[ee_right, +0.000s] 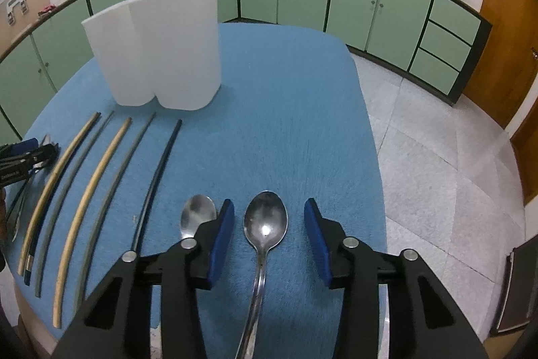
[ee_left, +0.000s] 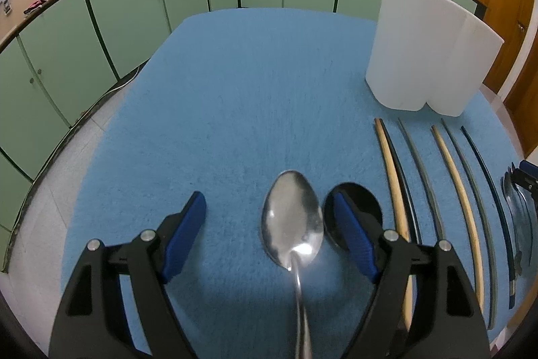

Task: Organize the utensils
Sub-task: 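Move left tool to the large silver spoon while right tool approaches another silver spoon, then close right tool on its silver spoon while left tool grasps the large silver spoon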

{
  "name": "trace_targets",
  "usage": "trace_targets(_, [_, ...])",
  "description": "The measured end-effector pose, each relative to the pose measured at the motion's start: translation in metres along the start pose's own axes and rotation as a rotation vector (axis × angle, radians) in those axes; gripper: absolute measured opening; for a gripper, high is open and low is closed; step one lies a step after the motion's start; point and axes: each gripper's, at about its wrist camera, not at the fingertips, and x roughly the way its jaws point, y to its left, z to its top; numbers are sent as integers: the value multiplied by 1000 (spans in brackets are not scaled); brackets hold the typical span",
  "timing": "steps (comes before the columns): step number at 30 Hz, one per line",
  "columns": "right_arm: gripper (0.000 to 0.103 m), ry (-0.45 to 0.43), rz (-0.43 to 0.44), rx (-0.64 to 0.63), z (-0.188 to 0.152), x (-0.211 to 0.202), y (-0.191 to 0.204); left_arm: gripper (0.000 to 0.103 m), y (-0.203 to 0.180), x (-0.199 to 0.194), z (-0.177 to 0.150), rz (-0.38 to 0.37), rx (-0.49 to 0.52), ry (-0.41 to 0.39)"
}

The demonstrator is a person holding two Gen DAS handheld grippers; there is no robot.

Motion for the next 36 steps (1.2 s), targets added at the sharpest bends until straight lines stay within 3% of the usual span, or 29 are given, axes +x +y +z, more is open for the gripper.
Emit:
trace_targets(8, [29,10,29,-7,2,9,2,71,5,0,0,-17,-1,-3])
trace_targets(18, [29,-6,14,-11,2,9,5,55,15,-3,-3,-52,-18,-20])
trace_targets(22, [29,-6,12,-10,1,9,6,56,13,2,1,-46,-14,-22])
trace_targets(25, [29,-6,10,-12,1,9,7,65,10,5,3,-40,-14,-21])
trace_targets(28, [29,-7,8,-14,1,8,7,65,7,5,4,-39,-15,-18])
trace_targets(33, [29,-10,5,-10,1,7,7,32,7,2,6,-80,-23,-24])
trace_targets(36, [29,-16,8,-12,0,5,7,32,8,-6,3,-104,-34,-44])
